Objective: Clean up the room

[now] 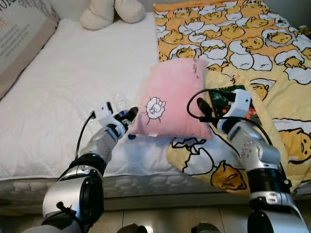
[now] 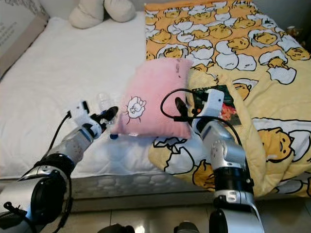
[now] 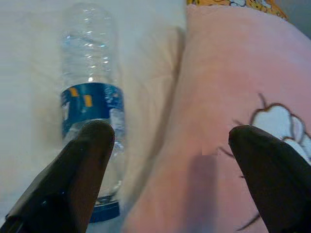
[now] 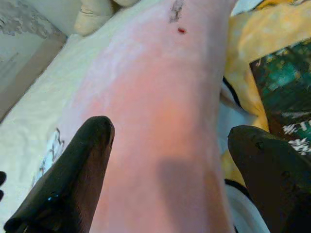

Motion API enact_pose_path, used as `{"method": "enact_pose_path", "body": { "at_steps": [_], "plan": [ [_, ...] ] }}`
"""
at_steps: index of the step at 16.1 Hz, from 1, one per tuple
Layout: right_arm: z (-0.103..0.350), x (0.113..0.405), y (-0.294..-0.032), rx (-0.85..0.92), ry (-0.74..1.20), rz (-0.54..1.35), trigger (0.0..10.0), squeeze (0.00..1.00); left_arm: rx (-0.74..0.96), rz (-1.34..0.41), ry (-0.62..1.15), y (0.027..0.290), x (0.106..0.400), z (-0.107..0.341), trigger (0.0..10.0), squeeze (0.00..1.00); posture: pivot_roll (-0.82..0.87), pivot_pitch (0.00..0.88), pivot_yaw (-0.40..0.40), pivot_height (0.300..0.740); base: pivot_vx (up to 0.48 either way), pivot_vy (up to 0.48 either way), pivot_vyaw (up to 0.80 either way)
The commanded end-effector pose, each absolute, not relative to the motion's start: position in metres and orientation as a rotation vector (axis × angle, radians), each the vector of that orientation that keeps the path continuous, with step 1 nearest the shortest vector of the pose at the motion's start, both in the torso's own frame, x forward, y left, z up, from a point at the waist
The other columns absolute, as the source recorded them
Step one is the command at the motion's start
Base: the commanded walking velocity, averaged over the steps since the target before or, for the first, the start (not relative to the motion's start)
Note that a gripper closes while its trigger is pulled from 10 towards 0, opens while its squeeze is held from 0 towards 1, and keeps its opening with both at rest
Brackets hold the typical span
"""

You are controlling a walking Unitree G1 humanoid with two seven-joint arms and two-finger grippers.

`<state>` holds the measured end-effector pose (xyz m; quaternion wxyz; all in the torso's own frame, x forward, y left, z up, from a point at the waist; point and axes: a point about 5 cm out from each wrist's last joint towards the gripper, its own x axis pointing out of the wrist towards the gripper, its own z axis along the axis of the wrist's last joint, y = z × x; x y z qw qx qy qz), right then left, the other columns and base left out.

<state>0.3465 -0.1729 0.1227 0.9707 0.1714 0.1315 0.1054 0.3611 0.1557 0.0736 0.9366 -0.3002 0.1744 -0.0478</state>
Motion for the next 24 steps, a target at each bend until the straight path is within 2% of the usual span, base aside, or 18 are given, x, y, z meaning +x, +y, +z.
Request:
{"method": "enact_pose_path", "body": {
  "at_steps": [1,5,9,12,21,22,23,24],
  "plan": [
    [0.128,0.352,-0.168,0.336,0.253,0.231,10.0,0.00,-0.638,-0.083,0.361,0.158,0.359,0.070,10.0,0.00,-0.20,0.089,0.122,0.740,0.000,0.000,0.00],
    [0.119,0.356,-0.172,0.358,0.273,0.190,10.0,0.00,-0.678,-0.132,0.363,0.140,0.359,0.070,10.0,0.00,-0.23,0.114,0.133,0.740,0.000,0.000,0.00],
    [0.105,0.355,-0.173,0.263,0.268,0.177,10.0,0.00,-0.673,-0.217,0.303,0.124,0.368,0.087,10.0,0.00,-0.24,0.127,0.150,0.740,0.000,0.000,0.00],
    [0.088,0.353,-0.175,0.317,0.316,0.133,10.0,0.00,-0.677,-0.254,0.285,0.116,0.372,0.095,10.0,0.00,-0.24,0.134,0.160,0.740,0.000,0.000,0.00],
    [0.087,0.352,-0.173,0.416,0.317,0.145,10.0,0.00,-0.590,-0.365,0.419,0.075,0.354,0.072,10.0,0.00,-0.28,0.179,0.163,0.740,0.000,0.000,0.00],
    [0.089,0.351,-0.172,0.445,0.315,0.157,10.0,0.00,-0.564,-0.349,0.431,0.075,0.352,0.068,4.9,0.00,-0.28,0.185,0.165,0.740,0.000,0.000,0.00],
    [0.090,0.350,-0.171,0.476,0.316,0.164,10.0,0.00,-0.560,-0.331,0.433,0.076,0.352,0.066,3.8,0.00,-0.28,0.186,0.165,0.740,0.000,0.000,0.00],
    [0.090,0.350,-0.171,0.488,0.316,0.166,10.0,0.00,-0.568,-0.330,0.432,0.076,0.352,0.066,3.8,0.00,-0.29,0.186,0.164,0.740,0.000,0.000,0.00]
  ]
}}
